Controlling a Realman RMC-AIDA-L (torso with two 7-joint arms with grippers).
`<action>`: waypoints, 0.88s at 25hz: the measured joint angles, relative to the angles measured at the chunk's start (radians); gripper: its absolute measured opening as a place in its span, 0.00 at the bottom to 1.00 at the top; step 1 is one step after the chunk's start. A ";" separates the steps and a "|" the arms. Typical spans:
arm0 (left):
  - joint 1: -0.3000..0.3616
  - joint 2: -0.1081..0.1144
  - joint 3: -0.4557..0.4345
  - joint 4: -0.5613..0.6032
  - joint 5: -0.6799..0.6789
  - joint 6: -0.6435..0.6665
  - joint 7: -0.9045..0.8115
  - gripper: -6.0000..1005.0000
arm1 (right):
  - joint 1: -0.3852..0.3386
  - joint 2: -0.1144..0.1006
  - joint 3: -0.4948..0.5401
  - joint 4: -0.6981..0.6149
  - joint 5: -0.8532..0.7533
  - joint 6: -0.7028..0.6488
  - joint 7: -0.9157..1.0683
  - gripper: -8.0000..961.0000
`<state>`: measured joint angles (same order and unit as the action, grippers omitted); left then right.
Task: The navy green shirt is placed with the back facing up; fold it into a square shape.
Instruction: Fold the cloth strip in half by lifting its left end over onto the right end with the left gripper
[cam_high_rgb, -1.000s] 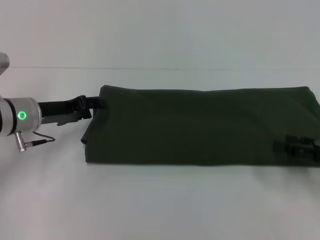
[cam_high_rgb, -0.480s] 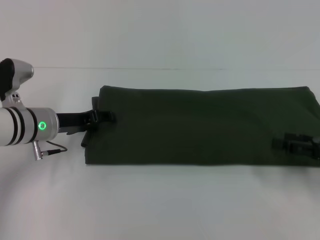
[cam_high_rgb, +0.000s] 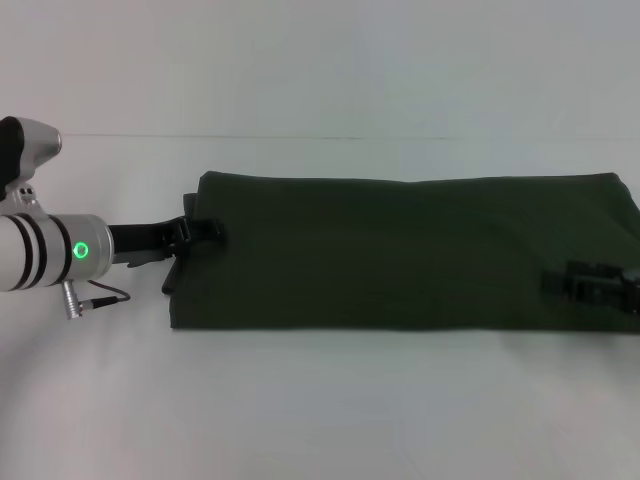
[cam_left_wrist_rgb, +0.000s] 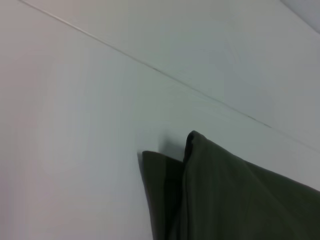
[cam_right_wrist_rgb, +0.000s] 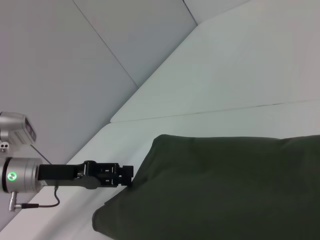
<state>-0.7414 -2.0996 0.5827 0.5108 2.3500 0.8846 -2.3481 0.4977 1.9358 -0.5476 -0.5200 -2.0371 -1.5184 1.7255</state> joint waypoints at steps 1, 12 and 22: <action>0.000 0.002 -0.002 0.005 0.000 0.004 -0.001 0.68 | 0.001 0.000 0.000 0.000 0.000 0.000 0.000 0.93; 0.006 0.028 -0.044 0.025 0.008 0.035 -0.004 0.68 | 0.003 0.000 0.000 0.000 0.000 0.001 0.002 0.93; 0.018 0.011 -0.032 0.016 0.009 -0.021 0.011 0.68 | 0.008 0.000 0.000 0.000 0.000 0.003 0.002 0.93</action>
<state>-0.7239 -2.0887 0.5505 0.5270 2.3593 0.8634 -2.3370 0.5062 1.9358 -0.5476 -0.5200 -2.0371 -1.5153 1.7273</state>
